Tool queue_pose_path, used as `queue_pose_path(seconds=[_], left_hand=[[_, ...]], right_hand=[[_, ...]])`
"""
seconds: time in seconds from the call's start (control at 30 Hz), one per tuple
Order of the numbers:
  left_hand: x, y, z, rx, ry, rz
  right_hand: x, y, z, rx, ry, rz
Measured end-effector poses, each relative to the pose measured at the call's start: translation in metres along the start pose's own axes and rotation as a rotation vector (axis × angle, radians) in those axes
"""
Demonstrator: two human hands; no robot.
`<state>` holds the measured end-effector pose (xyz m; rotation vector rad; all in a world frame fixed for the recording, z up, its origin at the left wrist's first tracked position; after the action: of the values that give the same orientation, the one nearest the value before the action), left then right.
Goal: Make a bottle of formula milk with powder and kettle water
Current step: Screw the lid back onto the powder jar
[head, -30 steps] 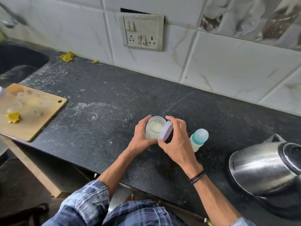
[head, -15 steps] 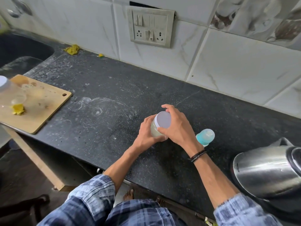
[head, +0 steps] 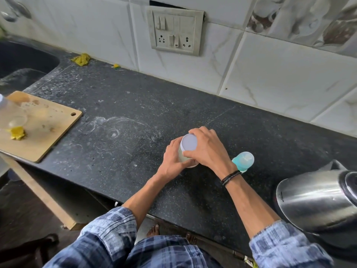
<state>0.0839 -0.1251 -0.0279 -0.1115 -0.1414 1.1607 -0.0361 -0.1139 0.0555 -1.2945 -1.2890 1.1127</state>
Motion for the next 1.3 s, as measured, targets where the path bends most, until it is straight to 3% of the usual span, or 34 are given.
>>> queue_pose_path(seconds=[0.23, 0.4, 0.7, 1.07, 1.3], left_hand=[[-0.001, 0.0, 0.0, 0.016, -0.002, 0.007], [-0.001, -0.001, 0.0, 0.006, 0.002, 0.015], [-0.002, 0.0, 0.0, -0.022, 0.014, 0.006], [-0.002, -0.001, 0.0, -0.062, 0.024, 0.015], [-0.003, -0.001, 0.0, -0.059, 0.044, 0.01]], right_hand=[[0.004, -0.008, 0.0, 0.09, 0.088, -0.003], [0.006, -0.009, -0.003, 0.008, -0.03, -0.102], [0.001, -0.007, -0.005, 0.069, 0.006, -0.094], [-0.008, -0.004, -0.008, 0.012, -0.106, -0.205], [-0.005, -0.01, -0.006, 0.076, -0.015, -0.136]])
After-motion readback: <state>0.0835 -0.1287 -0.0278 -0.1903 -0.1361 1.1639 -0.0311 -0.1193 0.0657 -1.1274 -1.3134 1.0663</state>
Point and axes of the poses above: each hand's wrist, its own x-axis away from the middle knuckle, its own y-axis out of the palm, z = x × y, the point moved 7 cm from there along -x, towards the middle knuckle, and after that the axes turned 12 degrees about x, right-handed, at the moved point
